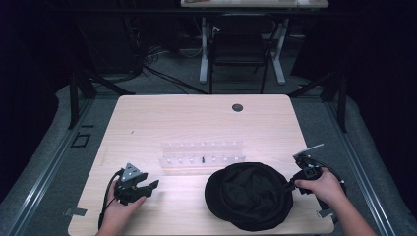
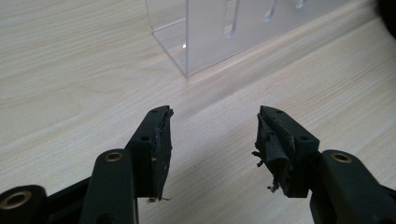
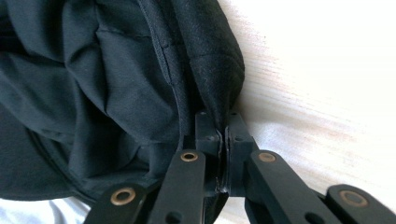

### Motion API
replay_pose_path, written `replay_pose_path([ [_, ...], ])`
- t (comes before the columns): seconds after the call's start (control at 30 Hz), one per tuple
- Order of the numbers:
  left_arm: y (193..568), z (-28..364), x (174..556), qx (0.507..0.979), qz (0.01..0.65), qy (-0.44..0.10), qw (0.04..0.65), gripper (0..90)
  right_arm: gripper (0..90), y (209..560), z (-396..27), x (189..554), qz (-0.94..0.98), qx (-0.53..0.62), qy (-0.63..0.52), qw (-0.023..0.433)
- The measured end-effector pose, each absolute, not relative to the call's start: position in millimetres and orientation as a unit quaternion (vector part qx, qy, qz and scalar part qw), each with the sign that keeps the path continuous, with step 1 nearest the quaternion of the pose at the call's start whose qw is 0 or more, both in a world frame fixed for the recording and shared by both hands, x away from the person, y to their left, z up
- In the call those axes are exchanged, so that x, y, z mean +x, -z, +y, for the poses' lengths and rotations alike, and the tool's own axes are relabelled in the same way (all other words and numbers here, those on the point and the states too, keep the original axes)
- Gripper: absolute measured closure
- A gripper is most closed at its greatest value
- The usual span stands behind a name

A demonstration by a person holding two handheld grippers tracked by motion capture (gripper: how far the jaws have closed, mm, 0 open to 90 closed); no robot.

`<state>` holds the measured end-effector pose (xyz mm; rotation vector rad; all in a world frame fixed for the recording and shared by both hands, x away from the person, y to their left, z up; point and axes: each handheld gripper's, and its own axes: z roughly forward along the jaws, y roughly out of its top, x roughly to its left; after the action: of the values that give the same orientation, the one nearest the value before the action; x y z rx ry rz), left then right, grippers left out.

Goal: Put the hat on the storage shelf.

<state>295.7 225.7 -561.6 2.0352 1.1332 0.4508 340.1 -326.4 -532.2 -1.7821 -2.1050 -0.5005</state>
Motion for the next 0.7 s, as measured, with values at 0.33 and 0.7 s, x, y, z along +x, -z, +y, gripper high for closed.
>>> replay_pose_path([
  [0.33,561.0,226.3,295.4,0.795,0.443,-0.176,0.375,45.5,87.8,521.1,-329.3,337.3,-0.730,-0.630,0.184,0.190],
  [0.7,561.0,226.2,295.2,0.795,0.444,-0.176,0.374,45.5,88.0,503.4,-330.0,334.9,-0.716,-0.633,0.202,0.215],
])
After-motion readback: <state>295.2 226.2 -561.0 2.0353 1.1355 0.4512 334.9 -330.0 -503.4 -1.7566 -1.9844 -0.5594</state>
